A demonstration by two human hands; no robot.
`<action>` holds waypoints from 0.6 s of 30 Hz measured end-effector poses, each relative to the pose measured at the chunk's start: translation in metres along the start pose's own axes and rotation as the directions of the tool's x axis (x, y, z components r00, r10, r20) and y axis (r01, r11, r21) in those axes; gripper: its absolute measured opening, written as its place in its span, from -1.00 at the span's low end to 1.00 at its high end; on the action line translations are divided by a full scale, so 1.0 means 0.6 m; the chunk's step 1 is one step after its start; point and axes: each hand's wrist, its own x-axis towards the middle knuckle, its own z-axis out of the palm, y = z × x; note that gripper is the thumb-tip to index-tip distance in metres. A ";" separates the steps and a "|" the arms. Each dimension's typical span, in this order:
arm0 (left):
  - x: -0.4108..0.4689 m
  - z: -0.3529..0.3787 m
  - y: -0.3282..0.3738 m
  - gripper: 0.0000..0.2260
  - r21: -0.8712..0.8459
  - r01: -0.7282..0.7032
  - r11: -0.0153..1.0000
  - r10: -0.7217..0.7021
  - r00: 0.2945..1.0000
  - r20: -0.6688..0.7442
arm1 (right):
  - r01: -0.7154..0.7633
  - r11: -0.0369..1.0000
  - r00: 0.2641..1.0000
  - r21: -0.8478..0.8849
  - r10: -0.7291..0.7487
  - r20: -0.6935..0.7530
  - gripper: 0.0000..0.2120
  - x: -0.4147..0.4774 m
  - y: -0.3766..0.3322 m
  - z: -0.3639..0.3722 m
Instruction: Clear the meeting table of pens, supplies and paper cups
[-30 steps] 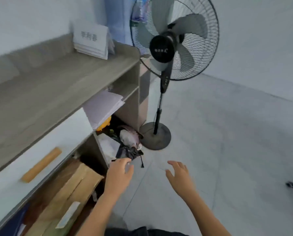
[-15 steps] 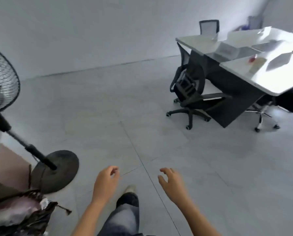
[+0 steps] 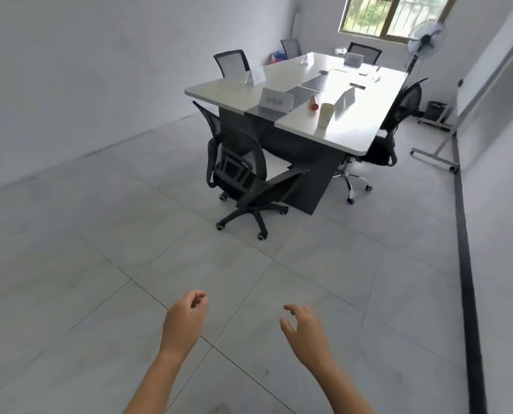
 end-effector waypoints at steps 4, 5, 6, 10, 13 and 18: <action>0.030 0.016 -0.012 -0.92 0.003 0.023 1.000 -0.023 0.991 0.133 | -0.075 0.997 0.997 -0.002 0.075 0.013 -0.66 -0.011 0.003 0.026; 0.033 0.023 -0.015 -0.92 0.010 0.033 0.999 -0.034 0.986 0.166 | -0.111 0.994 0.994 -0.004 0.111 0.014 -0.66 -0.015 0.010 0.028; 0.037 0.030 -0.018 -0.92 0.017 0.035 0.999 -0.037 0.980 0.197 | -0.147 0.989 0.989 -0.004 0.147 0.011 -0.66 -0.018 0.017 0.028; 0.062 0.058 -0.006 -0.93 0.018 0.028 0.999 -0.032 0.961 0.275 | -0.229 0.974 0.973 -0.006 0.228 -0.018 -0.65 -0.010 0.038 0.020; 0.082 0.079 0.007 -0.93 0.032 0.017 0.999 -0.026 0.952 0.305 | -0.262 0.965 0.965 0.011 0.262 -0.024 -0.66 0.011 0.052 0.018; 0.125 0.130 0.038 -0.92 0.063 0.037 0.997 -0.054 0.952 0.302 | -0.261 0.963 0.962 0.074 0.266 -0.067 -0.65 0.075 0.085 -0.011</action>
